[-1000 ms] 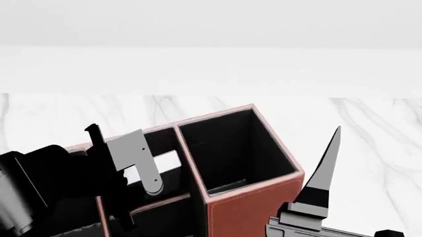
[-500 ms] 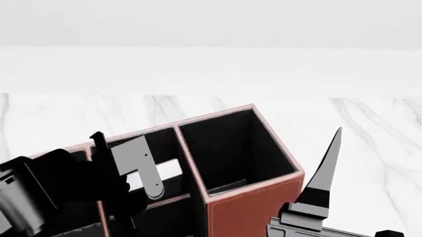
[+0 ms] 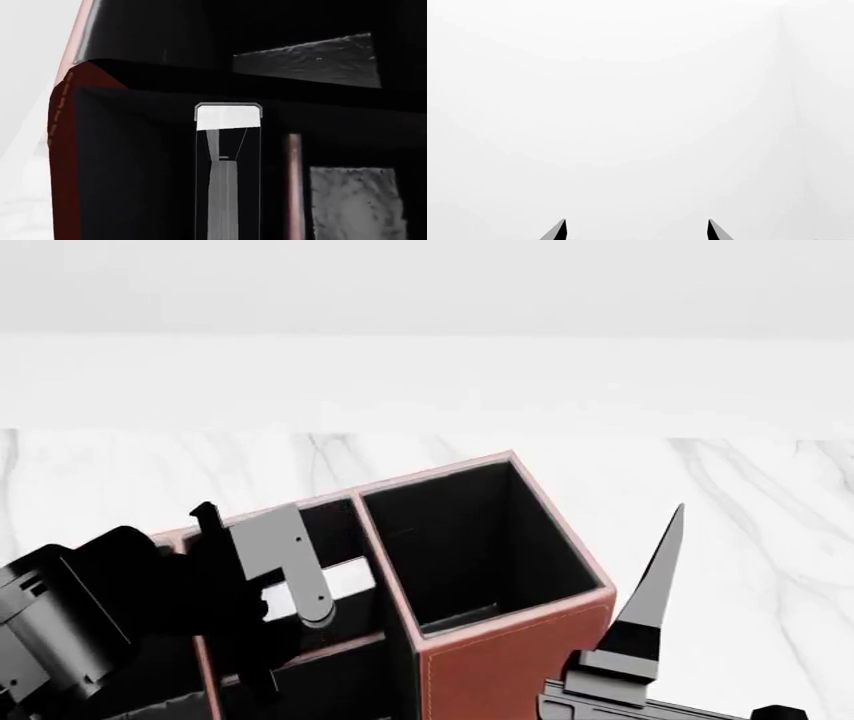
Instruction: Pick up the book and place it in the front compartment of the caddy.
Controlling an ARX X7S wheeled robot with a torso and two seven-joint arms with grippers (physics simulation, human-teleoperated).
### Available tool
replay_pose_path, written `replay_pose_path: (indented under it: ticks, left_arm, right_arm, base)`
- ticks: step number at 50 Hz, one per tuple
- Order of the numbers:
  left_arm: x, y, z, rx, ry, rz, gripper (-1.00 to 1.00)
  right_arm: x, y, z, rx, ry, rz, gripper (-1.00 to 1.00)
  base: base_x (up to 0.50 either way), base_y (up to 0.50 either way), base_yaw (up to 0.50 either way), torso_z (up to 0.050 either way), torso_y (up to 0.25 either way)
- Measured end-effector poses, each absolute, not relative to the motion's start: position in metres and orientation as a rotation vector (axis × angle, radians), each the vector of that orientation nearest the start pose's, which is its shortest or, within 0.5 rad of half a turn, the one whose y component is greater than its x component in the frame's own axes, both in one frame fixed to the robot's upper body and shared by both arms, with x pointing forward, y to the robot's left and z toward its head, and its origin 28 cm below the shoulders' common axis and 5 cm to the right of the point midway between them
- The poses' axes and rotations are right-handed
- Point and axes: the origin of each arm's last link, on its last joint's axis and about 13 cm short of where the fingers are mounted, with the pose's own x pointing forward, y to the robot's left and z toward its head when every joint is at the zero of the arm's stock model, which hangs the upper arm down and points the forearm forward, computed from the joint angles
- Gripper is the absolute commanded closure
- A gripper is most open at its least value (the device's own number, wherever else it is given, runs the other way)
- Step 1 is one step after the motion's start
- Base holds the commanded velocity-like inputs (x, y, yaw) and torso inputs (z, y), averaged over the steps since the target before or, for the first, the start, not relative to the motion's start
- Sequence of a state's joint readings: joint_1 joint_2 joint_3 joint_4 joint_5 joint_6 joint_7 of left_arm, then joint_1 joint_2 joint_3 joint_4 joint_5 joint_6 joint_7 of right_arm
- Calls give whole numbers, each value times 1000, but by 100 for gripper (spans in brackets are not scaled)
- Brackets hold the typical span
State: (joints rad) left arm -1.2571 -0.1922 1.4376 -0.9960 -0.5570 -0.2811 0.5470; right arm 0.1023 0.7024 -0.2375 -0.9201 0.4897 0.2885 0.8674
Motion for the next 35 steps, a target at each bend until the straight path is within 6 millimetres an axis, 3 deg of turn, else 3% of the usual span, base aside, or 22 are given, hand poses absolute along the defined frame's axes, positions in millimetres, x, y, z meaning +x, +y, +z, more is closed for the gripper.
replay_pose_path:
  ticks: [1, 22, 35]
  left_arm:
    - [407, 217, 136, 775, 555, -841, -100]
    - [410, 218, 143, 777, 601, -874, -100]
    - [396, 217, 148, 731, 547, -800, -100]
  right_arm:
    - [164, -118, 183, -7, -496, -189, -100]
    - [166, -117, 180, -7, -486, -183, -100]
    - [166, -116, 181, -7, -489, -178, -100]
  base:
    - [12, -3, -3, 0, 0]
    - [3, 0, -2, 0, 0]
    - [1, 0, 0, 0, 0]
